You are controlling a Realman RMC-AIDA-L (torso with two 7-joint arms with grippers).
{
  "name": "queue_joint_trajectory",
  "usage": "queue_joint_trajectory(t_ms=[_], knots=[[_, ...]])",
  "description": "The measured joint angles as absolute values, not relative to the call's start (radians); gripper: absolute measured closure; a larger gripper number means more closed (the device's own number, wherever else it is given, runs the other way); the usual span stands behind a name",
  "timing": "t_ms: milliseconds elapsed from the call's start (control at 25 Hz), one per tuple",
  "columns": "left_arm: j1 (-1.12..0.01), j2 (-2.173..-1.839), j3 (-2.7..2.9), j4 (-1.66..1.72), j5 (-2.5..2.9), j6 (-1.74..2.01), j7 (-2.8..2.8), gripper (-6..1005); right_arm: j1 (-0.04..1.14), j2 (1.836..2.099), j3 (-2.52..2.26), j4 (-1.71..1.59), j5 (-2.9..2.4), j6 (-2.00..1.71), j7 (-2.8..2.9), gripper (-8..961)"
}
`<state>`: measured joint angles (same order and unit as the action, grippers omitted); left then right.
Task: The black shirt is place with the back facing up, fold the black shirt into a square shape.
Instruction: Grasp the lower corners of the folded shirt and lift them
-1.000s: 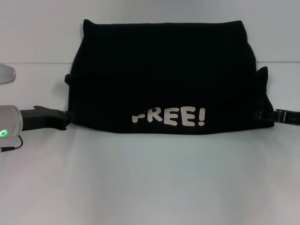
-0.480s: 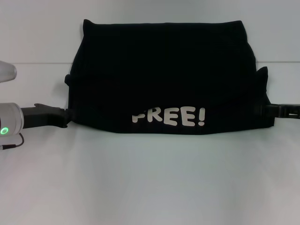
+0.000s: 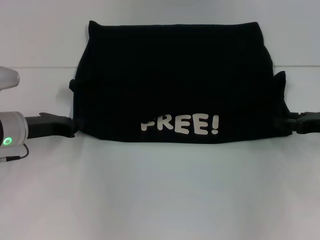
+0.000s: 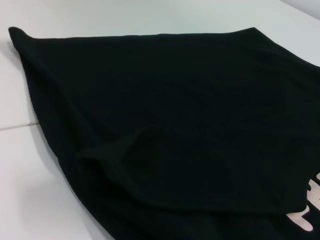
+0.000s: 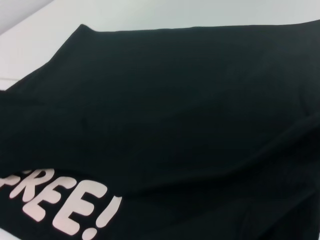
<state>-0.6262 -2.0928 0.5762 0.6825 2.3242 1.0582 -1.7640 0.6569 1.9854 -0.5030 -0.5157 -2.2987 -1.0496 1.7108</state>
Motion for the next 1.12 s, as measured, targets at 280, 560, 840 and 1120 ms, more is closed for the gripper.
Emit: queue_joint_trajectory(t_ms=[280,560,840,1120], knots=[[-0.628,-2.094,0.577,0.682,2.324,1.057,-1.765,999,0.659,1.993,-0.540,-0.488,-2.299,-1.016,1.684,379],[-0.628,-2.092,0.576,0.683,2.324,1.057,-1.766,998,0.654,1.989,-0.547,-0.477,-2.297,-1.020,1.688,494],[-0.629,-2.092,0.578,0.683,2.324,1.057,-1.769,999,0.630,1.980,-0.541,-0.490,-2.263,-1.067,1.683,696],[-0.613,-2.093,0.569,0.716,2.324,1.109,-1.805,998,0.591,1.965,-0.488,-0.500,-2.249,-1.153,1.666,954]])
